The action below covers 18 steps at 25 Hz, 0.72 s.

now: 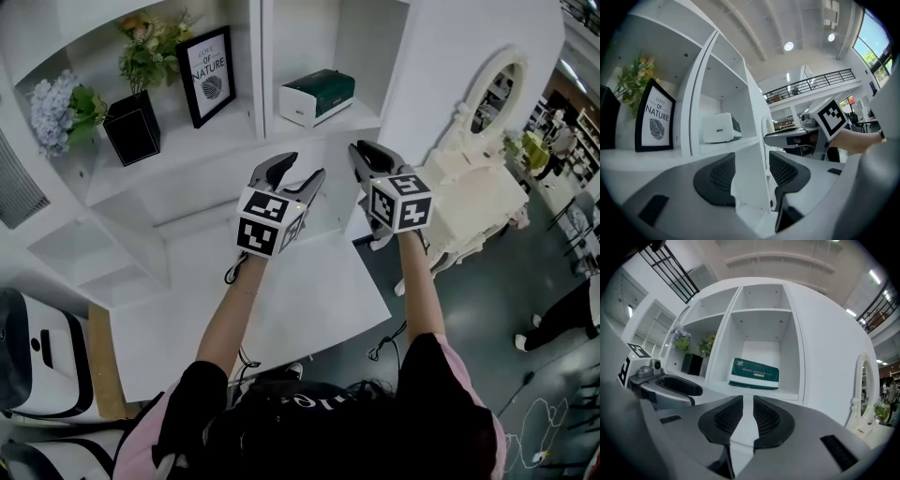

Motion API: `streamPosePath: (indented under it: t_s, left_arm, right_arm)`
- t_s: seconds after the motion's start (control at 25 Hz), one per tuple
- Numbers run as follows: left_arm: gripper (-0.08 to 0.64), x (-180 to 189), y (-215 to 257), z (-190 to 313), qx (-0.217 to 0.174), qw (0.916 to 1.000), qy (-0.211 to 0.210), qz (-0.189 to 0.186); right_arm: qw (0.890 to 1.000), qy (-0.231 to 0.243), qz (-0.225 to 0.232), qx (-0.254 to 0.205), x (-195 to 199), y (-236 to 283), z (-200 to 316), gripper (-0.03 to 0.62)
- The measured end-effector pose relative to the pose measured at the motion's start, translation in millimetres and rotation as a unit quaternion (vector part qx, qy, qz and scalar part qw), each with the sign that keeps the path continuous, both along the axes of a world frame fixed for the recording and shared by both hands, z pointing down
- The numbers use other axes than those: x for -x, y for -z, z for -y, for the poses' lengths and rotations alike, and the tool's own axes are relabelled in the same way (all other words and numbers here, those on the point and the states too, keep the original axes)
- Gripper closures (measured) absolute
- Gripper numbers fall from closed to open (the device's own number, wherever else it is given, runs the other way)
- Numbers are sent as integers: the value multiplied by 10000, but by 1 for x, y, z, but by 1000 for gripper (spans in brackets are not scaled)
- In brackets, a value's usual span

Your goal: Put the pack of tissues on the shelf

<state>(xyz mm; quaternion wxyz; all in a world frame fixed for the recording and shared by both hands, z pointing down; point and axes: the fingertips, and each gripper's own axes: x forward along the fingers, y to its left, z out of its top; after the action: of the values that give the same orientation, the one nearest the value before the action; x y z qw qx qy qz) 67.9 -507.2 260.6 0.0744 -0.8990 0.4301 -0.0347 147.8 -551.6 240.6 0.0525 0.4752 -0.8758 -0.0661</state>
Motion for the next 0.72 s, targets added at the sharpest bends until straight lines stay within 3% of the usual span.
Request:
streamPosePath:
  t_s: [0.44,0.72]
  left_arm:
    - [327,-8,-74,-97,308,9975,-623,-109]
    - [327,-5,-131,-170,612,9954,-732,-74]
  right_arm:
    - [9988,490,-2,78,16,-62,-105,514]
    - [9960,733,96,504,23,-122,-178,514]
